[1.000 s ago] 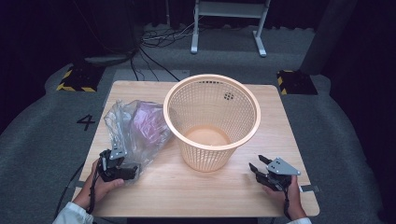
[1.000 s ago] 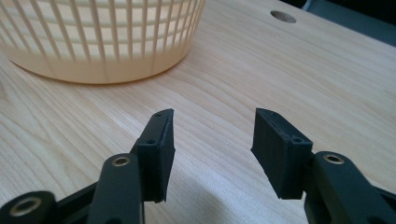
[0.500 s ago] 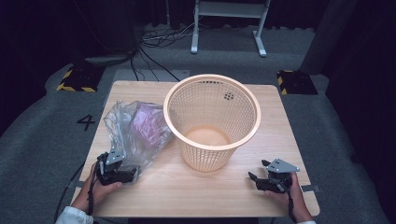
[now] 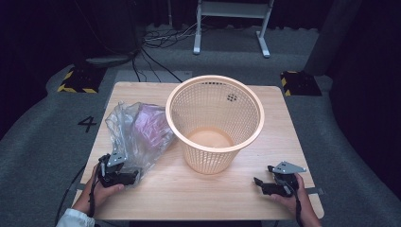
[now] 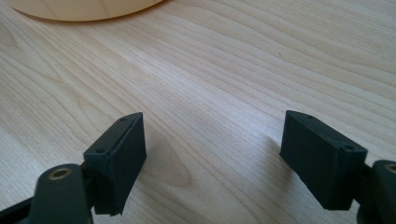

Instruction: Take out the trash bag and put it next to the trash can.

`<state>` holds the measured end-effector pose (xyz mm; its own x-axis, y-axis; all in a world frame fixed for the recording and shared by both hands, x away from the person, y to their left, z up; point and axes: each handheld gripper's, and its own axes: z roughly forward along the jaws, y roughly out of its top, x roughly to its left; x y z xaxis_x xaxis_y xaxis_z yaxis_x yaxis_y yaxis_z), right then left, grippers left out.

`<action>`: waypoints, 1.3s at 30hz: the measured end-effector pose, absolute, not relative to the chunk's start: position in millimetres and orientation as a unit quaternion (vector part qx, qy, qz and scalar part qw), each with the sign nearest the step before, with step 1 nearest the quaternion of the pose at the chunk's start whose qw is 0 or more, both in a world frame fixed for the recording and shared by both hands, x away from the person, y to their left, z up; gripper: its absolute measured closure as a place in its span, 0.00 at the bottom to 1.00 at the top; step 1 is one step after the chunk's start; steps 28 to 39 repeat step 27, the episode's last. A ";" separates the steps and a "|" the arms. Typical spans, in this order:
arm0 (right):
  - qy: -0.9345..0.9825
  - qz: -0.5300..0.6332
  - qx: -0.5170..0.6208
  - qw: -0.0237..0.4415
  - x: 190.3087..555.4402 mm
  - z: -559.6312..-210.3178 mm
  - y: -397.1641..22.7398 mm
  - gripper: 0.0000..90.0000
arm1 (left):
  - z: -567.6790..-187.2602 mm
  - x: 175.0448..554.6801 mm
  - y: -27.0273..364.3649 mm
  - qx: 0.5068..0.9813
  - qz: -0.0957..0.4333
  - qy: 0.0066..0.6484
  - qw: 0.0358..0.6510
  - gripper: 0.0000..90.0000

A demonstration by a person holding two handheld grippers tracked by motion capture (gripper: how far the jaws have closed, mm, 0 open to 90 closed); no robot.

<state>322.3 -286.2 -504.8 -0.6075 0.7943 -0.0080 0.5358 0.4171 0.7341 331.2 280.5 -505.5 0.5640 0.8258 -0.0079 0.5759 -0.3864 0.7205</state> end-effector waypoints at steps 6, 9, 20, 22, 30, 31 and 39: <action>0.820 0.356 0.409 0.183 321.7 -504.8 -285.6 0.24 | -505.3 331.9 280.9 0.815 0.177 0.428 0.348 0.23; 0.820 0.357 0.409 0.183 321.7 -504.8 -285.6 0.24 | -505.3 332.5 280.7 0.816 0.176 0.426 0.349 0.23; 0.821 0.357 0.408 0.181 322.4 -504.8 -285.6 0.24 | -505.3 332.8 280.6 0.817 0.176 0.425 0.349 0.23; 0.821 0.357 0.408 0.181 322.4 -504.8 -285.6 0.24 | -505.5 332.9 280.6 0.816 0.177 0.425 0.349 0.23; 0.821 0.357 0.408 0.180 322.4 -504.7 -285.6 0.24 | -505.7 333.5 280.5 0.817 0.175 0.423 0.351 0.23; 0.821 0.357 0.408 0.180 322.4 -504.7 -285.6 0.24 | -505.7 333.5 280.5 0.817 0.175 0.423 0.351 0.23; 0.821 0.357 0.408 0.180 322.4 -504.7 -285.6 0.24 | -505.7 333.5 280.5 0.817 0.175 0.423 0.351 0.23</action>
